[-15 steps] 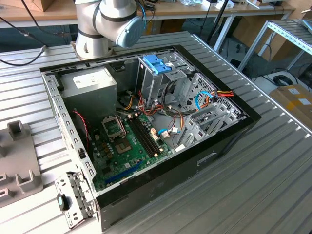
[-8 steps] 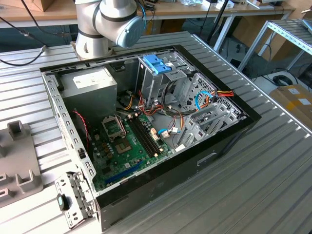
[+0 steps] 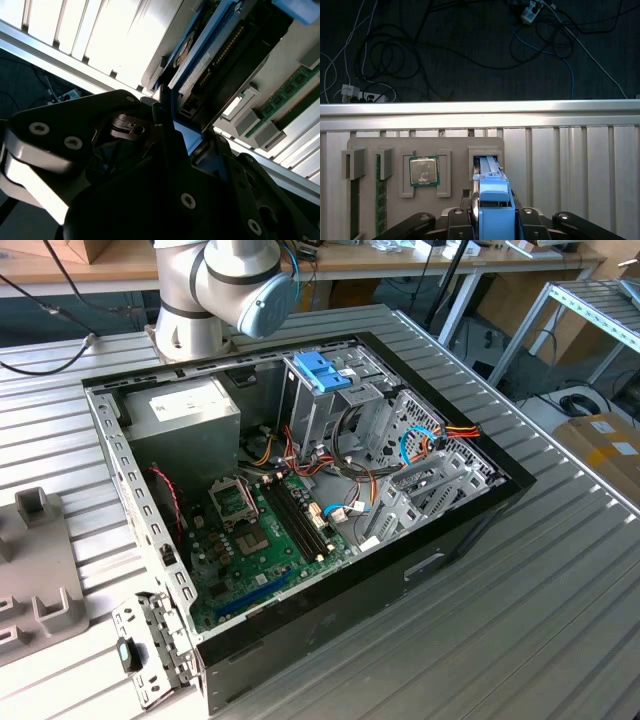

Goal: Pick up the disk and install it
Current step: 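Pick up the disk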

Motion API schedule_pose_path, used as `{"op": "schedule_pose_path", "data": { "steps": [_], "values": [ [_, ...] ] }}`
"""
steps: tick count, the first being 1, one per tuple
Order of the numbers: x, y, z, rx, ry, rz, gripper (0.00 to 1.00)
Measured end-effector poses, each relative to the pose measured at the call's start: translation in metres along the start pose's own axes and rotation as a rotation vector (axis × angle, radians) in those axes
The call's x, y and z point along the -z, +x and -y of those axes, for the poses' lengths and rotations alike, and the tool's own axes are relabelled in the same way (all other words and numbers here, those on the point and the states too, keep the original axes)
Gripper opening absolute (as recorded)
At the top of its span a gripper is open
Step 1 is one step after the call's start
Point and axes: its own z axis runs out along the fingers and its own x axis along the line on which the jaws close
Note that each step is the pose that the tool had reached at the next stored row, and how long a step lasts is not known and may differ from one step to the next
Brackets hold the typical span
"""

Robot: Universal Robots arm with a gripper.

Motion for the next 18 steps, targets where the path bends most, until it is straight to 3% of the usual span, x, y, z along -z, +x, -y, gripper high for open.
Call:
{"op": "schedule_pose_path", "data": {
  "steps": [11, 18],
  "values": [
    [0.0002, 0.0000, 0.0000, 0.000, 0.0004, 0.0002, 0.37],
    [0.0055, -0.0001, -0.0002, 0.000, 0.0000, 0.0000, 0.37]
  ]
}}
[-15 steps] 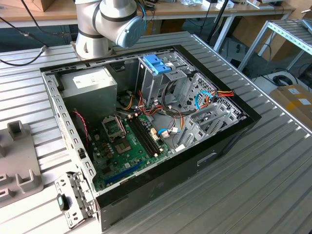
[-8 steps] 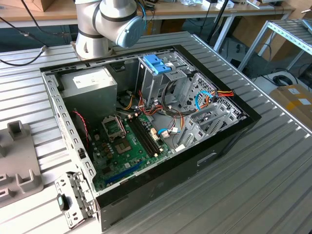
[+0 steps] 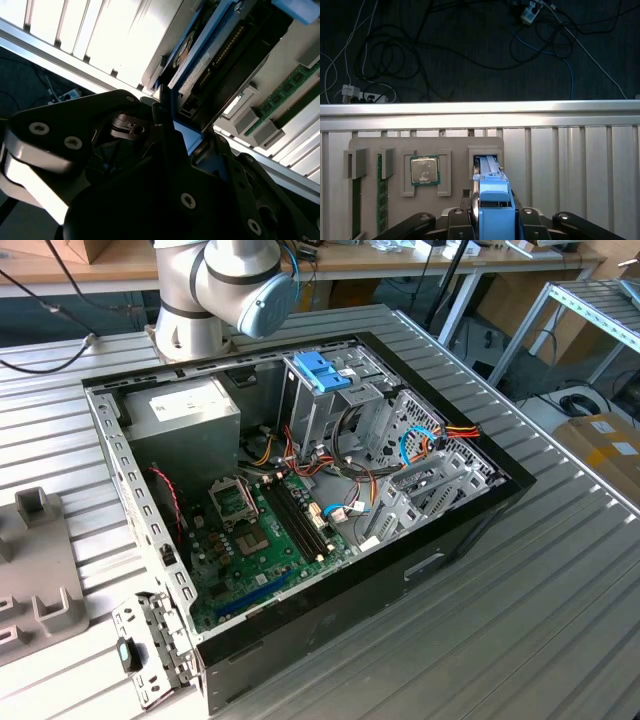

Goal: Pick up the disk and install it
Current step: 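Pick up the disk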

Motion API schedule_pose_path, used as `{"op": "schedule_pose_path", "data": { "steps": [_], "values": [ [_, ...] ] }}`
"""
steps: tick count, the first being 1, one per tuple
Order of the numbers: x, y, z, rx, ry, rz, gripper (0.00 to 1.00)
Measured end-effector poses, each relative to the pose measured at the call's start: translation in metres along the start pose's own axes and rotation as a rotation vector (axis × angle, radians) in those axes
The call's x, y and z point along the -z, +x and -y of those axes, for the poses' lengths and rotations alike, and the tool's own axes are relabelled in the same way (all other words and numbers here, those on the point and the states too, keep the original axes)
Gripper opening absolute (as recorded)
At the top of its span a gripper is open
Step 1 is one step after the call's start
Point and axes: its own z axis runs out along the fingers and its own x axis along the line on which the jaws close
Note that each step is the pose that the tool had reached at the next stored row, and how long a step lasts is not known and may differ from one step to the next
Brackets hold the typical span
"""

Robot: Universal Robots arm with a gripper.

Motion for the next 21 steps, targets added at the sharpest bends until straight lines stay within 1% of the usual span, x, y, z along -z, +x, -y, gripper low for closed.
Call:
{"op": "schedule_pose_path", "data": {
  "steps": [3, 14, 21],
  "values": [
    [0.0030, -0.0001, -0.0001, 0.000, 0.0001, 0.0000, 0.37],
    [0.0087, -0.0002, -0.0003, 0.000, 0.0001, 0.0001, 0.37],
    [0.0141, -0.0003, -0.0005, 0.000, 0.0000, 0.0000, 0.37]
  ]
}}
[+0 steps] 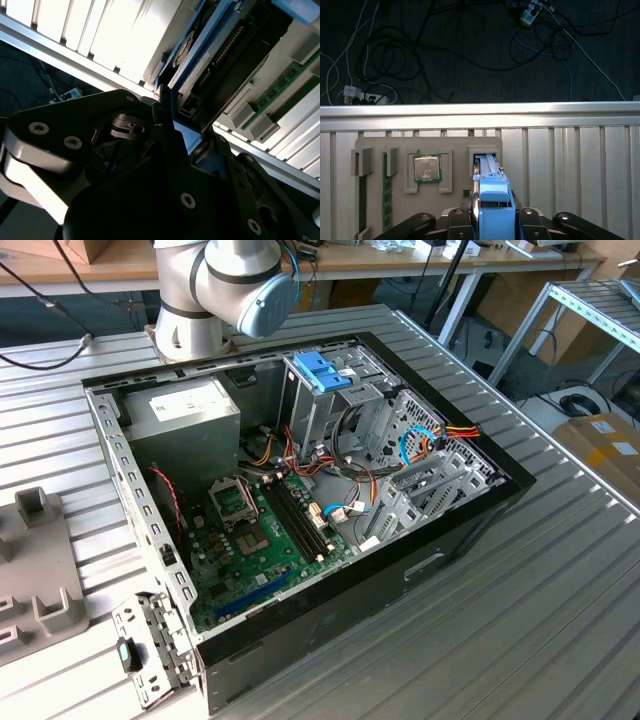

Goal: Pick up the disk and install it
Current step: 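Pick up the disk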

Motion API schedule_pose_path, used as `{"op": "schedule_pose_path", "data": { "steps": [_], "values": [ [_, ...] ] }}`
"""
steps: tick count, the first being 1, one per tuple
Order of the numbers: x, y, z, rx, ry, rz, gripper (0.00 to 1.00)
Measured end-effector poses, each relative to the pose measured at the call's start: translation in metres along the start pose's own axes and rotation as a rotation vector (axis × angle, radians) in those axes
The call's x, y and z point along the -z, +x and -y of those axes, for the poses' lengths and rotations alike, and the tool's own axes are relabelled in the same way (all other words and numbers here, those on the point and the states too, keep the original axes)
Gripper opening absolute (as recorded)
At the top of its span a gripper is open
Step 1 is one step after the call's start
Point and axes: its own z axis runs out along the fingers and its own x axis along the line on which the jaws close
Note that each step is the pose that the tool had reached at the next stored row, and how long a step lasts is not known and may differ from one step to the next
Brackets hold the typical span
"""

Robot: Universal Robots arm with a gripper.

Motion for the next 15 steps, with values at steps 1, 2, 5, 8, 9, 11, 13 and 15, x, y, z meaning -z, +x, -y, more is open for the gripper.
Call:
{"op": "schedule_pose_path", "data": {
  "steps": [1, 2, 5, 8, 9, 11, 13, 15],
  "values": [
    [0.0006, 0.0000, 0.0000, 0.000, 0.0000, 0.0000, 0.37],
    [0.0014, 0.0000, -0.0001, 0.000, 0.0000, 0.0000, 0.37],
    [0.0030, -0.0001, -0.0001, 0.000, 0.0001, 0.0000, 0.37],
    [0.0054, -0.0001, -0.0002, 0.000, 0.0000, 0.0000, 0.37],
    [0.0060, -0.0001, -0.0002, 0.000, 0.0000, 0.0000, 0.37],
    [0.0070, -0.0002, -0.0003, 0.000, 0.0002, 0.0001, 0.37],
    [0.0081, -0.0002, -0.0003, 0.000, 0.0002, 0.0001, 0.37],
    [0.0094, -0.0002, -0.0004, 0.000, 0.0000, 0.0000, 0.37]
  ]
}}
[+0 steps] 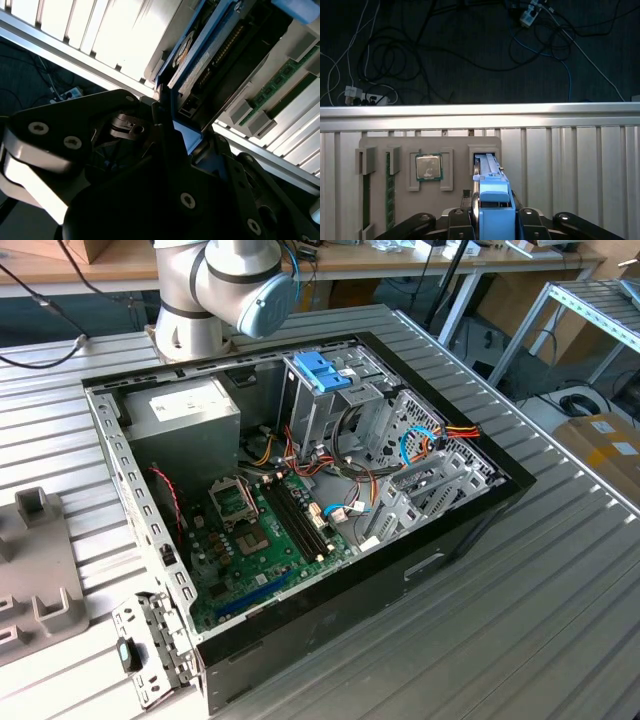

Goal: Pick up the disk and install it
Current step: 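Pick up the disk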

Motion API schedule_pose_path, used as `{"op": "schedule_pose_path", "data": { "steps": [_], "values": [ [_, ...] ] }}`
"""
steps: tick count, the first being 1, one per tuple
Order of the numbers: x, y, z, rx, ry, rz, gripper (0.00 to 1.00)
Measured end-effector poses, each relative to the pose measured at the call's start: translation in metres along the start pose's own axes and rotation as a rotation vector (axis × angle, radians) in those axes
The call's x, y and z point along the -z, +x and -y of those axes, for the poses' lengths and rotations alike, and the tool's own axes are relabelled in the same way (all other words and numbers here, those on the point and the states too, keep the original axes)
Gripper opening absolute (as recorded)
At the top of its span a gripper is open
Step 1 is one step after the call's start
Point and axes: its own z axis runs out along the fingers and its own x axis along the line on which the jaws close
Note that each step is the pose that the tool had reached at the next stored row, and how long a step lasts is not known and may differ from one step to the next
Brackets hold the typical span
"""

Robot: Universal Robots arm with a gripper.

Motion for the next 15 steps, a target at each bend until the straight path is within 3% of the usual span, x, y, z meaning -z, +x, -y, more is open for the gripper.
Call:
{"op": "schedule_pose_path", "data": {
  "steps": [15],
  "values": [
    [0.0078, -0.0002, -0.0003, 0.000, 0.0001, 0.0000, 0.37]
  ]
}}
